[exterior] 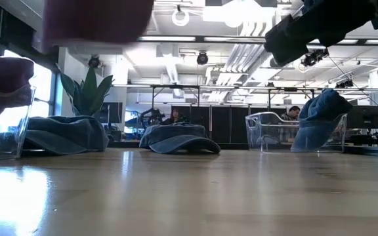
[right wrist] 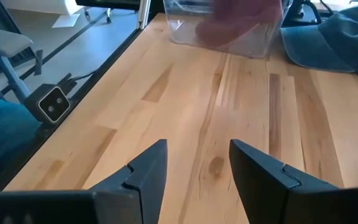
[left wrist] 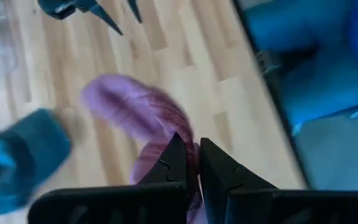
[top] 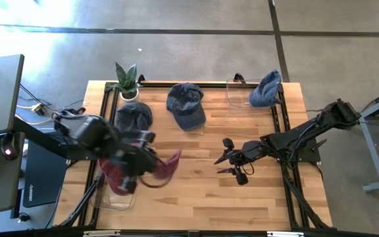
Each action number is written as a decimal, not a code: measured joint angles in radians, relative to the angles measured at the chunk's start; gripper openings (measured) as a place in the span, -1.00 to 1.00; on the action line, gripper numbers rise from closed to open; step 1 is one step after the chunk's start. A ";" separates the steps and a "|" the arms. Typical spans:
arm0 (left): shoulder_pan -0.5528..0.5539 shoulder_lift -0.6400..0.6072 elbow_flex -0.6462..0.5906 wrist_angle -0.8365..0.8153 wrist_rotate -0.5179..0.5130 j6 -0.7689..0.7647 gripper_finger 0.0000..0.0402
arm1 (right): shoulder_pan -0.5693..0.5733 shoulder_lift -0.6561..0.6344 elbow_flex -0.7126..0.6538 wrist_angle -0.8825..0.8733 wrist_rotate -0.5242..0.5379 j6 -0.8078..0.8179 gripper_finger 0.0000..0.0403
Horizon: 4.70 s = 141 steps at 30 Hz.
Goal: Pick & Place hat
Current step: Put the red cap into the bottom transparent bin, then put the top dark blue cap into the top transparent bin
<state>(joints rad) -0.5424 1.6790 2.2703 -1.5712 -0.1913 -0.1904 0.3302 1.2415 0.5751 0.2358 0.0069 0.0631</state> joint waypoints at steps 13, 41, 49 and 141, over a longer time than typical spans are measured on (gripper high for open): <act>-0.154 -0.193 -0.100 0.001 -0.070 -0.378 -0.99 | 0.000 0.000 0.000 0.022 0.006 0.000 -0.16; -0.201 -0.419 -0.798 0.000 0.127 -0.690 -0.98 | 0.000 0.000 0.000 0.021 0.006 0.000 -0.16; -0.204 -0.446 -1.016 0.002 -0.025 -0.751 -0.75 | -0.001 0.000 0.000 0.020 0.006 0.000 -0.16; 0.298 -0.331 -1.529 1.565 -0.133 0.140 -1.00 | -0.402 0.753 0.457 -0.045 0.622 -0.791 -0.46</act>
<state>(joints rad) -0.2443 1.3483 0.7410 -0.0067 -0.3242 -0.0505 -0.0715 1.9943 1.0321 0.1911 0.6287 -0.7282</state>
